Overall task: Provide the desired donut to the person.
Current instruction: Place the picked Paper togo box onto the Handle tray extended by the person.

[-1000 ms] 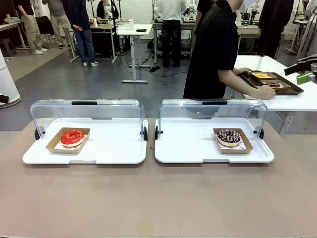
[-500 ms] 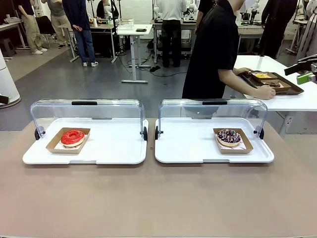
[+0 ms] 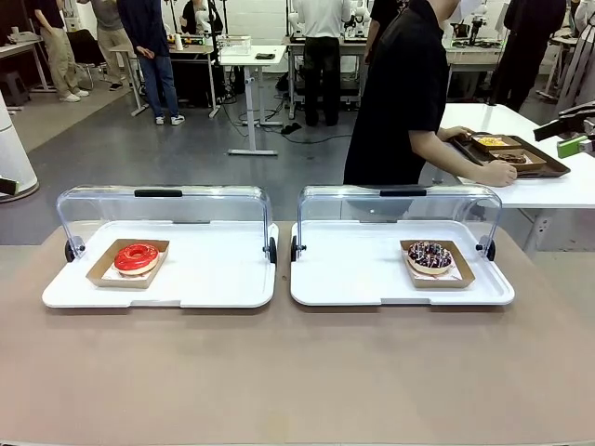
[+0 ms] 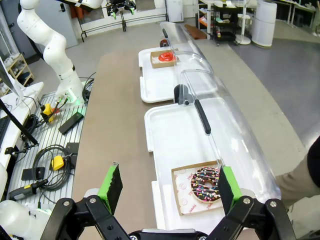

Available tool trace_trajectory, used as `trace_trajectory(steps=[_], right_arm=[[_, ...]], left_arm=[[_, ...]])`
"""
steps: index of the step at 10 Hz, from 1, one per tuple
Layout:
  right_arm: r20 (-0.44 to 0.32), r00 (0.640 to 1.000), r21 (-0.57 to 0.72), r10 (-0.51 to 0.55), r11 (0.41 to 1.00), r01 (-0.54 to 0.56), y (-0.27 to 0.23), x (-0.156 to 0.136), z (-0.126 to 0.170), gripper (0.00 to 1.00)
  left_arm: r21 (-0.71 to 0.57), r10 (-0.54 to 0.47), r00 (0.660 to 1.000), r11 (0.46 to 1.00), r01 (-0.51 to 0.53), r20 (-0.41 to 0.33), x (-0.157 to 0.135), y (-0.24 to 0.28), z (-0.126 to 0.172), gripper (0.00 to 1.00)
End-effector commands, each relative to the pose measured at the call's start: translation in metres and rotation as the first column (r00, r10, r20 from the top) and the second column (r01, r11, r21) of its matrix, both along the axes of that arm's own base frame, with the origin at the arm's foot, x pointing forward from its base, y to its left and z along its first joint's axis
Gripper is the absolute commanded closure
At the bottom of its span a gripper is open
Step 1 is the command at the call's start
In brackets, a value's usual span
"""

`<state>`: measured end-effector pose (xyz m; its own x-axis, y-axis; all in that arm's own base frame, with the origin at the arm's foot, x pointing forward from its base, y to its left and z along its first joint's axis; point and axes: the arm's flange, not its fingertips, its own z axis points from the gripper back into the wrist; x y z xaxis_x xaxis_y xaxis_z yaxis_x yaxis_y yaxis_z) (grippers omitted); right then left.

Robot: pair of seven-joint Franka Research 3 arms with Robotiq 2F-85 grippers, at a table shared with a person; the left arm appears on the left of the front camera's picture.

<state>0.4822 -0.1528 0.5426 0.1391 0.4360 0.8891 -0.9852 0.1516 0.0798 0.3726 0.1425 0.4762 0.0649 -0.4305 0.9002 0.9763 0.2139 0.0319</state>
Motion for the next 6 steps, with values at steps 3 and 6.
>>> trace_trajectory(steps=[3,6], right_arm=[[0.002,1.0,0.008,0.0,1.0,0.0,0.0012,-0.0004,0.0008,0.0],[0.002,1.0,0.008,0.0,1.0,0.0,0.0012,-0.0004,0.0008,0.0]], left_arm=[[-0.009,0.006,1.0,1.0,-0.006,0.011,-0.0005,0.0004,-0.0012,0.05],[-0.009,0.006,1.0,1.0,-0.006,0.011,-0.0005,0.0004,-0.0012,0.05]])
